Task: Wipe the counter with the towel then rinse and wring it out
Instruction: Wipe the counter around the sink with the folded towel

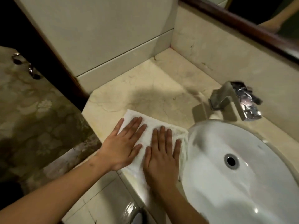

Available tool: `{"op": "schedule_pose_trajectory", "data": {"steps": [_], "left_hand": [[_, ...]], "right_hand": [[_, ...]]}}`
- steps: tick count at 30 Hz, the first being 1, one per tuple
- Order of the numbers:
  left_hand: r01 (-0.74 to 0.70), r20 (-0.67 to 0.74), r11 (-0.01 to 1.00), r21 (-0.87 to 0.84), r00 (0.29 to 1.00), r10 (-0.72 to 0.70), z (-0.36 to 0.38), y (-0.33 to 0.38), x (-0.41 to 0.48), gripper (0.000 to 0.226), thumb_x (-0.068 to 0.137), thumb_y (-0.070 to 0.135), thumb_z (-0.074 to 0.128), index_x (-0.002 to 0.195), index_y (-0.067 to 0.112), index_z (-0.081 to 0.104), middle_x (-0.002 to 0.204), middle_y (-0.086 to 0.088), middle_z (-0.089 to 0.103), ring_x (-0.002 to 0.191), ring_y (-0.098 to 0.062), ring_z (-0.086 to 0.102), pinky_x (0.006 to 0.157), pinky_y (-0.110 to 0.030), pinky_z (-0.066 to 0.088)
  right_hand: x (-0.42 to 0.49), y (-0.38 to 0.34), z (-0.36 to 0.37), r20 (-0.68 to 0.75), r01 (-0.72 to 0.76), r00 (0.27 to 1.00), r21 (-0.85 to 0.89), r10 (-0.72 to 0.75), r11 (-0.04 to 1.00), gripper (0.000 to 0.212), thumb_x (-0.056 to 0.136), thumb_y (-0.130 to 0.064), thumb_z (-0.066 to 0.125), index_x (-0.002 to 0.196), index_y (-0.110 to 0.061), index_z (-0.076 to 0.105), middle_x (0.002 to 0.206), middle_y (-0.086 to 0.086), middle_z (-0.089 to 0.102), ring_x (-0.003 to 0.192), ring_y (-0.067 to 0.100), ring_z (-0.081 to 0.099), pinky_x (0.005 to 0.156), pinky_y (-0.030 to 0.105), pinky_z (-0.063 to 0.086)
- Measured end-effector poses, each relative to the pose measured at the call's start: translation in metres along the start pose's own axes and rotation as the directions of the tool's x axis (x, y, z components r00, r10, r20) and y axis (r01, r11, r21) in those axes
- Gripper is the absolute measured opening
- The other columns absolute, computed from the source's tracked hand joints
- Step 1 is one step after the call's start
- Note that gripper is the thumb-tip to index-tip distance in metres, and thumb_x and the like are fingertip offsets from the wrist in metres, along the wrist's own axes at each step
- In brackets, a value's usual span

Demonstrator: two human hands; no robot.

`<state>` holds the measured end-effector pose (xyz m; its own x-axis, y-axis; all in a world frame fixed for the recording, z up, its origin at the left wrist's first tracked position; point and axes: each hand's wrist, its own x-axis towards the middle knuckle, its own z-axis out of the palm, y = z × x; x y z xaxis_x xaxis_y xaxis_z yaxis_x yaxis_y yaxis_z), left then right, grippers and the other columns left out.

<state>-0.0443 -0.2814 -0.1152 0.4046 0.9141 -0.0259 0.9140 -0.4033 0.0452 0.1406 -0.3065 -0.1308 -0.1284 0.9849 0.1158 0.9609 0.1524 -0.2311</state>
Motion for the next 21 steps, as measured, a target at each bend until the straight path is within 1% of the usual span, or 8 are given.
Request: {"op": "schedule_pose_trajectory", "data": {"steps": [3,6,9,12,14,17,19,21], "left_hand": [[0.024,-0.033,1.000,-0.017,0.999,-0.025,0.007,-0.006,0.028,0.070,0.108,0.055,0.016,0.167,0.017,0.009,0.175,-0.007,0.007,0.162,-0.020,0.004,0.128,-0.056,0.017],[-0.014,-0.060,1.000,-0.027,0.998,0.012,0.008,-0.016,0.063,0.069,0.109,0.053,0.012,0.166,0.014,0.014,0.174,-0.010,0.011,0.161,-0.023,0.010,0.125,-0.059,0.022],[-0.059,-0.082,0.998,-0.015,0.995,0.058,0.008,-0.031,0.102,0.068,0.109,0.051,0.016,0.165,0.013,0.018,0.173,-0.011,0.015,0.161,-0.024,0.013,0.126,-0.058,0.022],[-0.088,-0.083,0.996,-0.007,0.993,0.087,0.006,-0.040,0.143,0.068,0.109,0.051,0.013,0.165,0.014,0.018,0.173,-0.011,0.016,0.161,-0.023,0.013,0.127,-0.057,0.020],[-0.095,-0.081,0.995,-0.009,0.992,0.094,0.003,-0.044,0.170,0.068,0.109,0.050,0.012,0.165,0.013,0.021,0.172,-0.012,0.019,0.160,-0.023,0.017,0.127,-0.056,0.020],[-0.082,-0.072,0.997,-0.005,0.994,0.081,0.002,-0.051,0.207,0.069,0.108,0.051,0.014,0.164,0.013,0.025,0.172,-0.011,0.022,0.160,-0.022,0.019,0.127,-0.055,0.020],[-0.083,-0.070,0.997,0.001,0.994,0.083,0.001,-0.058,0.231,0.070,0.108,0.052,0.010,0.164,0.013,0.025,0.172,-0.011,0.022,0.160,-0.023,0.018,0.127,-0.056,0.021],[-0.096,-0.068,0.995,-0.004,0.993,0.096,-0.001,-0.067,0.253,0.072,0.107,0.054,0.005,0.164,0.013,0.025,0.172,-0.011,0.022,0.160,-0.023,0.018,0.127,-0.056,0.021]], "right_hand": [[0.022,0.008,0.003,-0.007,0.009,1.000,-0.015,-0.009,1.000,0.064,0.104,-0.038,0.033,0.164,-0.014,0.028,0.172,0.008,0.023,0.161,0.025,0.015,0.127,0.057,0.011],[0.056,0.019,0.003,-0.002,0.003,1.000,-0.023,-0.003,1.000,0.064,0.106,-0.040,0.031,0.165,-0.017,0.023,0.174,0.005,0.017,0.162,0.022,0.007,0.128,0.053,0.005],[0.090,0.028,0.004,0.003,-0.028,1.000,-0.011,0.028,1.000,0.064,0.108,-0.043,0.028,0.166,-0.018,0.020,0.175,0.003,0.012,0.162,0.021,0.003,0.128,0.050,-0.002],[0.124,0.040,0.007,-0.014,-0.060,0.998,-0.025,0.059,0.998,0.063,0.108,-0.043,0.028,0.166,-0.018,0.022,0.174,0.004,0.015,0.162,0.021,0.004,0.128,0.051,-0.001],[0.148,0.049,0.007,-0.012,-0.077,0.997,-0.024,0.076,0.997,0.063,0.107,-0.043,0.028,0.166,-0.019,0.023,0.174,0.002,0.015,0.162,0.020,0.003,0.129,0.051,0.001],[0.184,0.060,0.007,0.001,-0.096,0.995,-0.011,0.096,0.995,0.064,0.106,-0.043,0.027,0.166,-0.021,0.022,0.175,0.001,0.012,0.162,0.019,0.001,0.129,0.050,-0.001],[0.209,0.067,0.005,0.006,-0.100,0.995,-0.005,0.100,0.995,0.064,0.106,-0.044,0.027,0.166,-0.021,0.022,0.175,0.001,0.012,0.162,0.020,0.003,0.128,0.049,-0.003],[0.231,0.071,0.004,0.038,-0.099,0.994,-0.003,0.099,0.995,0.064,0.108,-0.044,0.024,0.167,-0.021,0.017,0.176,0.001,0.007,0.162,0.020,-0.002,0.128,0.049,-0.008]]}}
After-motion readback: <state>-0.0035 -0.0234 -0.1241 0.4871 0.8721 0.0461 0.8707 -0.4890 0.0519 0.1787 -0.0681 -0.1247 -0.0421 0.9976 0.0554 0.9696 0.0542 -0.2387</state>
